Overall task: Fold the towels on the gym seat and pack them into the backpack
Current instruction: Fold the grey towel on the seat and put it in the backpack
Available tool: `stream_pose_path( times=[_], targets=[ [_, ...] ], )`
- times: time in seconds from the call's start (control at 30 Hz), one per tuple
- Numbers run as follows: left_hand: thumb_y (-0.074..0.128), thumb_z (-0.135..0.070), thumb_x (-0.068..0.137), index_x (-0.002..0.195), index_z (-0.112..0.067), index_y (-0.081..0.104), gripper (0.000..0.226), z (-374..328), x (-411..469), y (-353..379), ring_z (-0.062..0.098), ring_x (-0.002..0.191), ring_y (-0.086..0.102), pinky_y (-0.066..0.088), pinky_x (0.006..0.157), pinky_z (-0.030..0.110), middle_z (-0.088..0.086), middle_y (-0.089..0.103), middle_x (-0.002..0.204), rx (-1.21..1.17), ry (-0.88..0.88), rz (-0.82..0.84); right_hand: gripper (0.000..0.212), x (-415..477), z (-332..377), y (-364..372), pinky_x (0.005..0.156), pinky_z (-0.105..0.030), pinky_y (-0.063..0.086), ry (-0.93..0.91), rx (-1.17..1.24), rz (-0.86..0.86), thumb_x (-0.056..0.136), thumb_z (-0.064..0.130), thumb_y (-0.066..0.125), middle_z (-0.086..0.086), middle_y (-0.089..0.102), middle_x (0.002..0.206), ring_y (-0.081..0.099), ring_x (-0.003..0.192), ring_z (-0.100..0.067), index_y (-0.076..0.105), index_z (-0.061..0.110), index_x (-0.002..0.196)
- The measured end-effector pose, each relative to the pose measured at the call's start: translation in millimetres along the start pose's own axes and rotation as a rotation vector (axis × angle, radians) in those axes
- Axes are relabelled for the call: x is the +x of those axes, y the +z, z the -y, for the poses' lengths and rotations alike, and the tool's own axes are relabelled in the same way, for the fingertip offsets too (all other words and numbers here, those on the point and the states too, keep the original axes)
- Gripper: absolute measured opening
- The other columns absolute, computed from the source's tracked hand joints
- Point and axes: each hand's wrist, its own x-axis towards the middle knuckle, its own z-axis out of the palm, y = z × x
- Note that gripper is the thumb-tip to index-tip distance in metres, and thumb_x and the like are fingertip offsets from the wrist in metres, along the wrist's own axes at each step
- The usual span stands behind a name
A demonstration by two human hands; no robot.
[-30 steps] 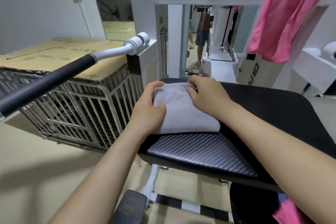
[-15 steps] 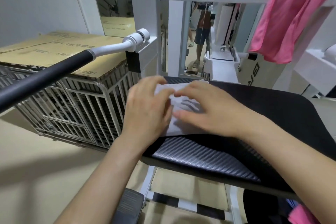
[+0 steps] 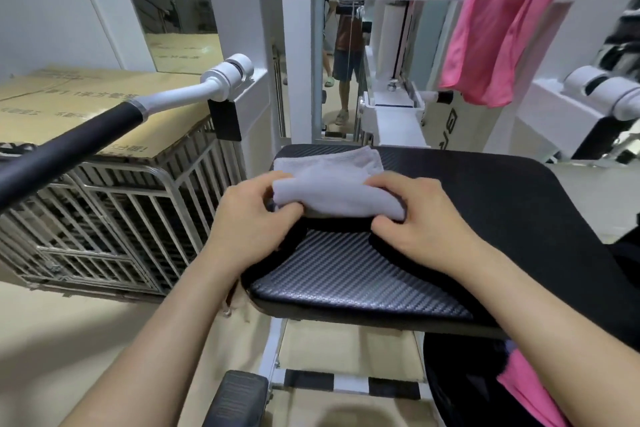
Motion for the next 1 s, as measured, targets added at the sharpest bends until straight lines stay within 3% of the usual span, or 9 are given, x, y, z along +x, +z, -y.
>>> stream_pose_path(
  times=[0.1,0.2,0.33,0.47,0.6,0.67,0.77,0.87,1.0],
  targets=[
    [0.054,-0.015,0.09,0.073,-0.029,0.06,0.023,-21,3,-5,-0.005,0.059,0.051,0.039,0.054,0.011,-0.012,0.059,0.065,-0.289,-0.074,-0.148,0.011,3,24,-15,0.066,-0.031,0.053,0.23,0.622,-0.11,0.082,0.014,0.065,-0.01,0.073,0.086,0.065,0.076,-0.012,0.071,0.015,0.092],
    [0.045,-0.025,0.1,0.086,-0.017,0.064,0.025,-55,-6,2,0.002,0.066,0.063,0.049,0.055,0.02,-0.008,0.069,0.073,-0.724,-0.241,-0.055,0.028,-11,35,-28,0.061,-0.024,0.056,0.446,1.146,-0.171,0.094,0.026,0.057,-0.005,0.075,0.081,0.071,0.073,-0.015,0.076,0.011,0.08],
    [0.044,-0.032,0.102,0.11,-0.006,0.06,0.032,-76,-17,29,0.017,0.092,0.07,0.058,0.074,0.033,0.01,0.071,0.107,-0.882,-0.36,0.035,0.03,-51,34,-38,0.086,-0.037,0.057,0.552,1.448,-0.061,0.088,0.032,0.059,-0.009,0.072,0.109,0.07,0.099,-0.022,0.077,0.012,0.1],
    [0.059,-0.025,0.094,0.121,-0.017,0.054,0.029,-101,-33,53,0.002,0.078,0.069,0.056,0.061,0.021,-0.002,0.069,0.105,-0.883,-0.314,0.246,0.049,-107,11,-57,0.089,-0.037,0.056,0.541,1.169,-0.165,0.083,0.001,0.06,-0.009,0.067,0.123,0.066,0.11,-0.027,0.055,0.015,0.13],
    [0.072,-0.021,0.084,0.142,-0.054,0.018,0.086,-140,-71,92,0.003,0.092,0.069,0.057,0.077,0.028,-0.015,0.068,0.108,-0.782,-0.057,0.494,0.048,-182,-17,-80,0.091,-0.038,0.054,0.601,1.111,-0.427,0.081,0.004,0.061,-0.01,0.068,0.12,0.066,0.11,-0.027,0.056,0.016,0.128],
    [0.066,-0.023,0.088,0.135,-0.067,0.013,0.083,-163,-98,120,-0.007,0.094,0.063,0.054,0.079,0.02,-0.03,0.063,0.106,-0.66,0.123,0.506,0.048,-224,-33,-85,0.086,-0.035,0.056,0.681,1.162,-0.523,0.08,0.009,0.061,-0.013,0.068,0.118,0.067,0.108,-0.028,0.057,0.013,0.127],
    [0.056,-0.023,0.095,0.122,-0.064,0.035,0.053,-184,-143,173,-0.014,0.105,0.051,0.042,0.086,0.01,-0.041,0.051,0.111,-0.553,0.272,0.637,0.037,-285,-62,-84,0.067,-0.029,0.058,0.871,1.187,-0.546,0.083,0.01,0.058,-0.017,0.072,0.107,0.071,0.094,-0.027,0.061,0.003,0.12],
    [0.054,-0.022,0.094,0.104,-0.039,0.059,0.021,-176,-179,234,-0.005,0.099,0.056,0.042,0.081,0.014,-0.023,0.063,0.102,-0.447,0.154,0.771,0.027,-326,-99,-72,0.062,-0.028,0.055,1.029,1.138,-0.46,0.09,0.011,0.058,-0.02,0.071,0.105,0.071,0.09,-0.029,0.064,0.003,0.116],
    [0.061,-0.013,0.088,0.105,-0.032,0.058,0.025,-135,-190,294,0.002,0.098,0.056,0.043,0.076,0.016,-0.017,0.06,0.106,-0.427,-0.231,0.82,0.039,-344,-153,-48,0.062,-0.031,0.055,1.212,0.919,-0.421,0.087,0.007,0.066,-0.014,0.07,0.104,0.071,0.086,-0.028,0.056,0.031,0.116]
  ],
)
